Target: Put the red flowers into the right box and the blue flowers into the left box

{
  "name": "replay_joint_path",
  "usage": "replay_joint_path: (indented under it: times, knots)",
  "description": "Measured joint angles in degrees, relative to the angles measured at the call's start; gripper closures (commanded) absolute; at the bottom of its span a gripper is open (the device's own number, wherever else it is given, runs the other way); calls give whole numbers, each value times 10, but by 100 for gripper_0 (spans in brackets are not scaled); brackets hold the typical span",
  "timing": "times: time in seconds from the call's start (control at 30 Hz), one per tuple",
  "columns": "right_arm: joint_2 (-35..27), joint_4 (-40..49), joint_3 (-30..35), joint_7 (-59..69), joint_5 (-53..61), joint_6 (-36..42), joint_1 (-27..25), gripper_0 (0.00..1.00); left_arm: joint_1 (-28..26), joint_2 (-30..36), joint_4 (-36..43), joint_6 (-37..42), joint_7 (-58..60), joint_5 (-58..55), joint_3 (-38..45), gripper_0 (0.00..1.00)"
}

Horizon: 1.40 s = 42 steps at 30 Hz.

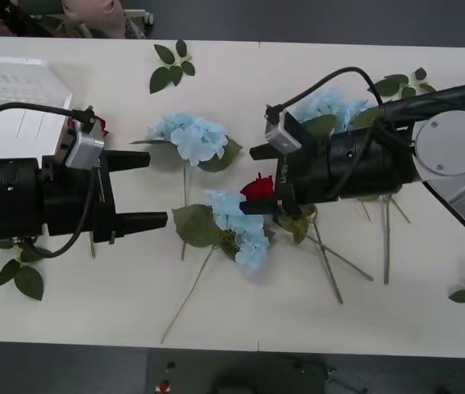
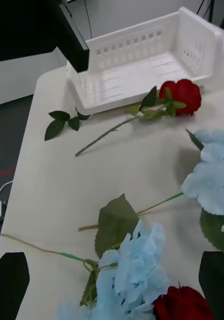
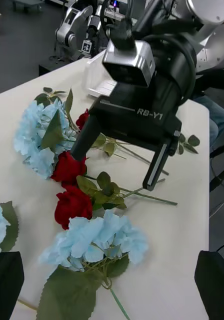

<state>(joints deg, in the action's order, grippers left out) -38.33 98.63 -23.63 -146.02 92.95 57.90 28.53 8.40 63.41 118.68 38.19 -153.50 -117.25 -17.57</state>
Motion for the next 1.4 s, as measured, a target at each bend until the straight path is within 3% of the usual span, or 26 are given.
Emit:
replay_joint_path:
  times: [0.17, 0.27, 0.4, 0.5, 0.6, 0.7, 0.8, 0.97, 1.1, 1.4]
  knots:
    - [-3, -7, 38, 77, 0, 106, 1, 0, 0, 3, -37, -9, 3, -151, 24, 0]
    - [-21, -7, 82, 300, -4, 184, 25, 0, 7, 26, -98, 4, 73, -140, 45, 0]
    - [-40, -7, 167, 661, -61, 322, 67, 0, 43, 55, -218, 52, 296, -102, 38, 0]
    - [-48, -7, 224, 904, -137, 402, 92, 0, 82, 57, -296, 97, 328, -18, 28, 0]
    - [-66, -7, 236, 940, -218, 438, 101, 0, 112, 56, -328, 105, 354, 58, 12, 0]
    - [-82, -10, 219, 930, -305, 468, 101, 0, 144, 53, -351, 105, 460, 117, -17, 0]
    - [-93, -43, 189, 930, -338, 443, 97, 0, 183, 37, -383, 105, 516, 168, -56, 0]
    - [-93, -147, 139, 930, -378, 338, 93, 0, 247, 2, -439, 104, 524, 222, -126, 0]
    - [-92, -205, 81, 930, -393, 198, 93, 0, 274, -21, -459, 86, 550, 236, -157, 0]
    - [-40, -333, 52, 930, -442, 156, 127, 1, 301, -34, -493, 67, 589, 296, -209, 0]
